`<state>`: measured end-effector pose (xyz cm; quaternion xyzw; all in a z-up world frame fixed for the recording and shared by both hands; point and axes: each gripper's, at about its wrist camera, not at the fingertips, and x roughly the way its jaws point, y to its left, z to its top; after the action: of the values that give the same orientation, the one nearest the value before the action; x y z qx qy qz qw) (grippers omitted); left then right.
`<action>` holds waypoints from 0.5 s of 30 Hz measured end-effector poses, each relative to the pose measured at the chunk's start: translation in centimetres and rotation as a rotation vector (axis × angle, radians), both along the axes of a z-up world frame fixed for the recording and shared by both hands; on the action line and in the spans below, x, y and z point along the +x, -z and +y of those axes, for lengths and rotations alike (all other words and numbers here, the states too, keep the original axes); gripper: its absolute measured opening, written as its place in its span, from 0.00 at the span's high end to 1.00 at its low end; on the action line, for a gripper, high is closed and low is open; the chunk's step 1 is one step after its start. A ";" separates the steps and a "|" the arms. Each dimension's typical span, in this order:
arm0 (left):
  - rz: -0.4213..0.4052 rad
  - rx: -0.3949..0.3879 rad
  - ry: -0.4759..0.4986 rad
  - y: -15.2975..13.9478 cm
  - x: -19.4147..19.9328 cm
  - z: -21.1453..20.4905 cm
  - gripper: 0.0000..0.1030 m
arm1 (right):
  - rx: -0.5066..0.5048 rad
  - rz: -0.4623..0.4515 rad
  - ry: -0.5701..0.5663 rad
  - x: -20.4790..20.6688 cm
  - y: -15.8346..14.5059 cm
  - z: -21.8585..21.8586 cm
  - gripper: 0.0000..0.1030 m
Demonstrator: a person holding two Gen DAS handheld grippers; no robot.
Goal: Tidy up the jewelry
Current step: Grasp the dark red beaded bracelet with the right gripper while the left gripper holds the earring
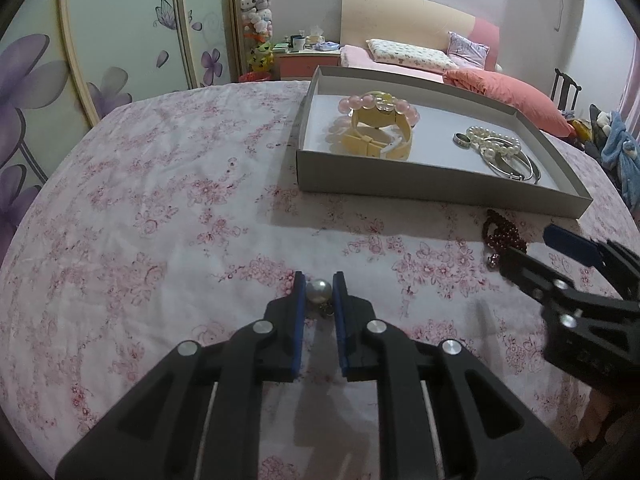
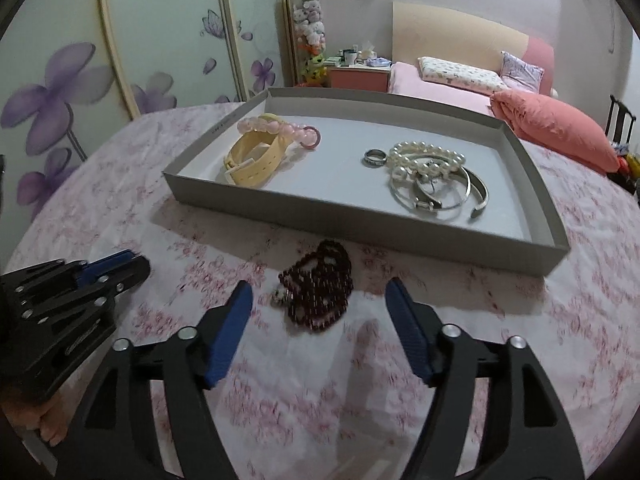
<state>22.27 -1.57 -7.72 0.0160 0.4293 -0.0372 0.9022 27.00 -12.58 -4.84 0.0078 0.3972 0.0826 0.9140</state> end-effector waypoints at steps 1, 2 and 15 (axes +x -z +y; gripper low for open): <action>0.000 0.000 0.000 0.0 0.0 0.0 0.86 | -0.008 0.005 0.001 0.3 0.1 0.2 0.31; 0.000 0.000 0.000 0.0 0.0 0.0 0.86 | -0.012 0.009 0.004 0.7 0.1 0.3 0.31; 0.000 -0.002 0.000 0.0 0.0 0.0 0.86 | -0.012 0.057 0.006 -1.3 0.8 -1.6 0.85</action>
<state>22.23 -1.54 -7.68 0.0149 0.4293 -0.0376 0.9023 25.71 -14.16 -5.66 0.0059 0.4236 0.0774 0.9025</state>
